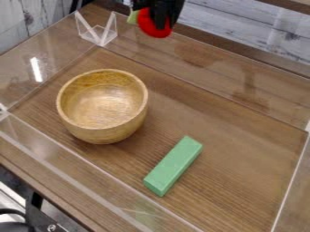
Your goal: Move the red fruit to the left side of the table
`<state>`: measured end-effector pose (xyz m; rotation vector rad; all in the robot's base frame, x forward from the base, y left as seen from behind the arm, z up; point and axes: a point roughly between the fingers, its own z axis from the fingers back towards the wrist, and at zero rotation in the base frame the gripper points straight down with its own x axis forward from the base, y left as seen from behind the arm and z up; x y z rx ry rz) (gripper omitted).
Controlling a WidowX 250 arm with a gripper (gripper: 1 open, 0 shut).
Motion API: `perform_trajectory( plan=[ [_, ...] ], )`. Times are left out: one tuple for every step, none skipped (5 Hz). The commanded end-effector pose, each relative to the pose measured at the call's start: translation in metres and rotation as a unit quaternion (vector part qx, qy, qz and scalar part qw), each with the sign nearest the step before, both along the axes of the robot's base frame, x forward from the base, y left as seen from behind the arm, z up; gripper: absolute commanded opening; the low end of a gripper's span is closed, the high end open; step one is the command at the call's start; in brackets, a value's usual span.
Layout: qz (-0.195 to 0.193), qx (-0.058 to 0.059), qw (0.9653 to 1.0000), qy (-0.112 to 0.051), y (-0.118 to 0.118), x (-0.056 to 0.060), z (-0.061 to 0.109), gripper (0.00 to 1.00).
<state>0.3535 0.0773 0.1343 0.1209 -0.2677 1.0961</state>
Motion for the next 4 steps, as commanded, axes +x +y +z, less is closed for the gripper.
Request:
perform_trajectory(
  plan=[
    [0.037, 0.016, 0.9987, -0.031, 0.018, 0.017, 0.016, 0.0],
    [0.072, 0.022, 0.9969, -0.025, 0.027, 0.019, -0.004, 0.0],
    [0.103, 0.027, 0.9941, -0.021, 0.035, 0.016, -0.021, 0.0],
    [0.109, 0.032, 0.9933, -0.019, 0.047, 0.016, -0.035, 0.0]
  ],
)
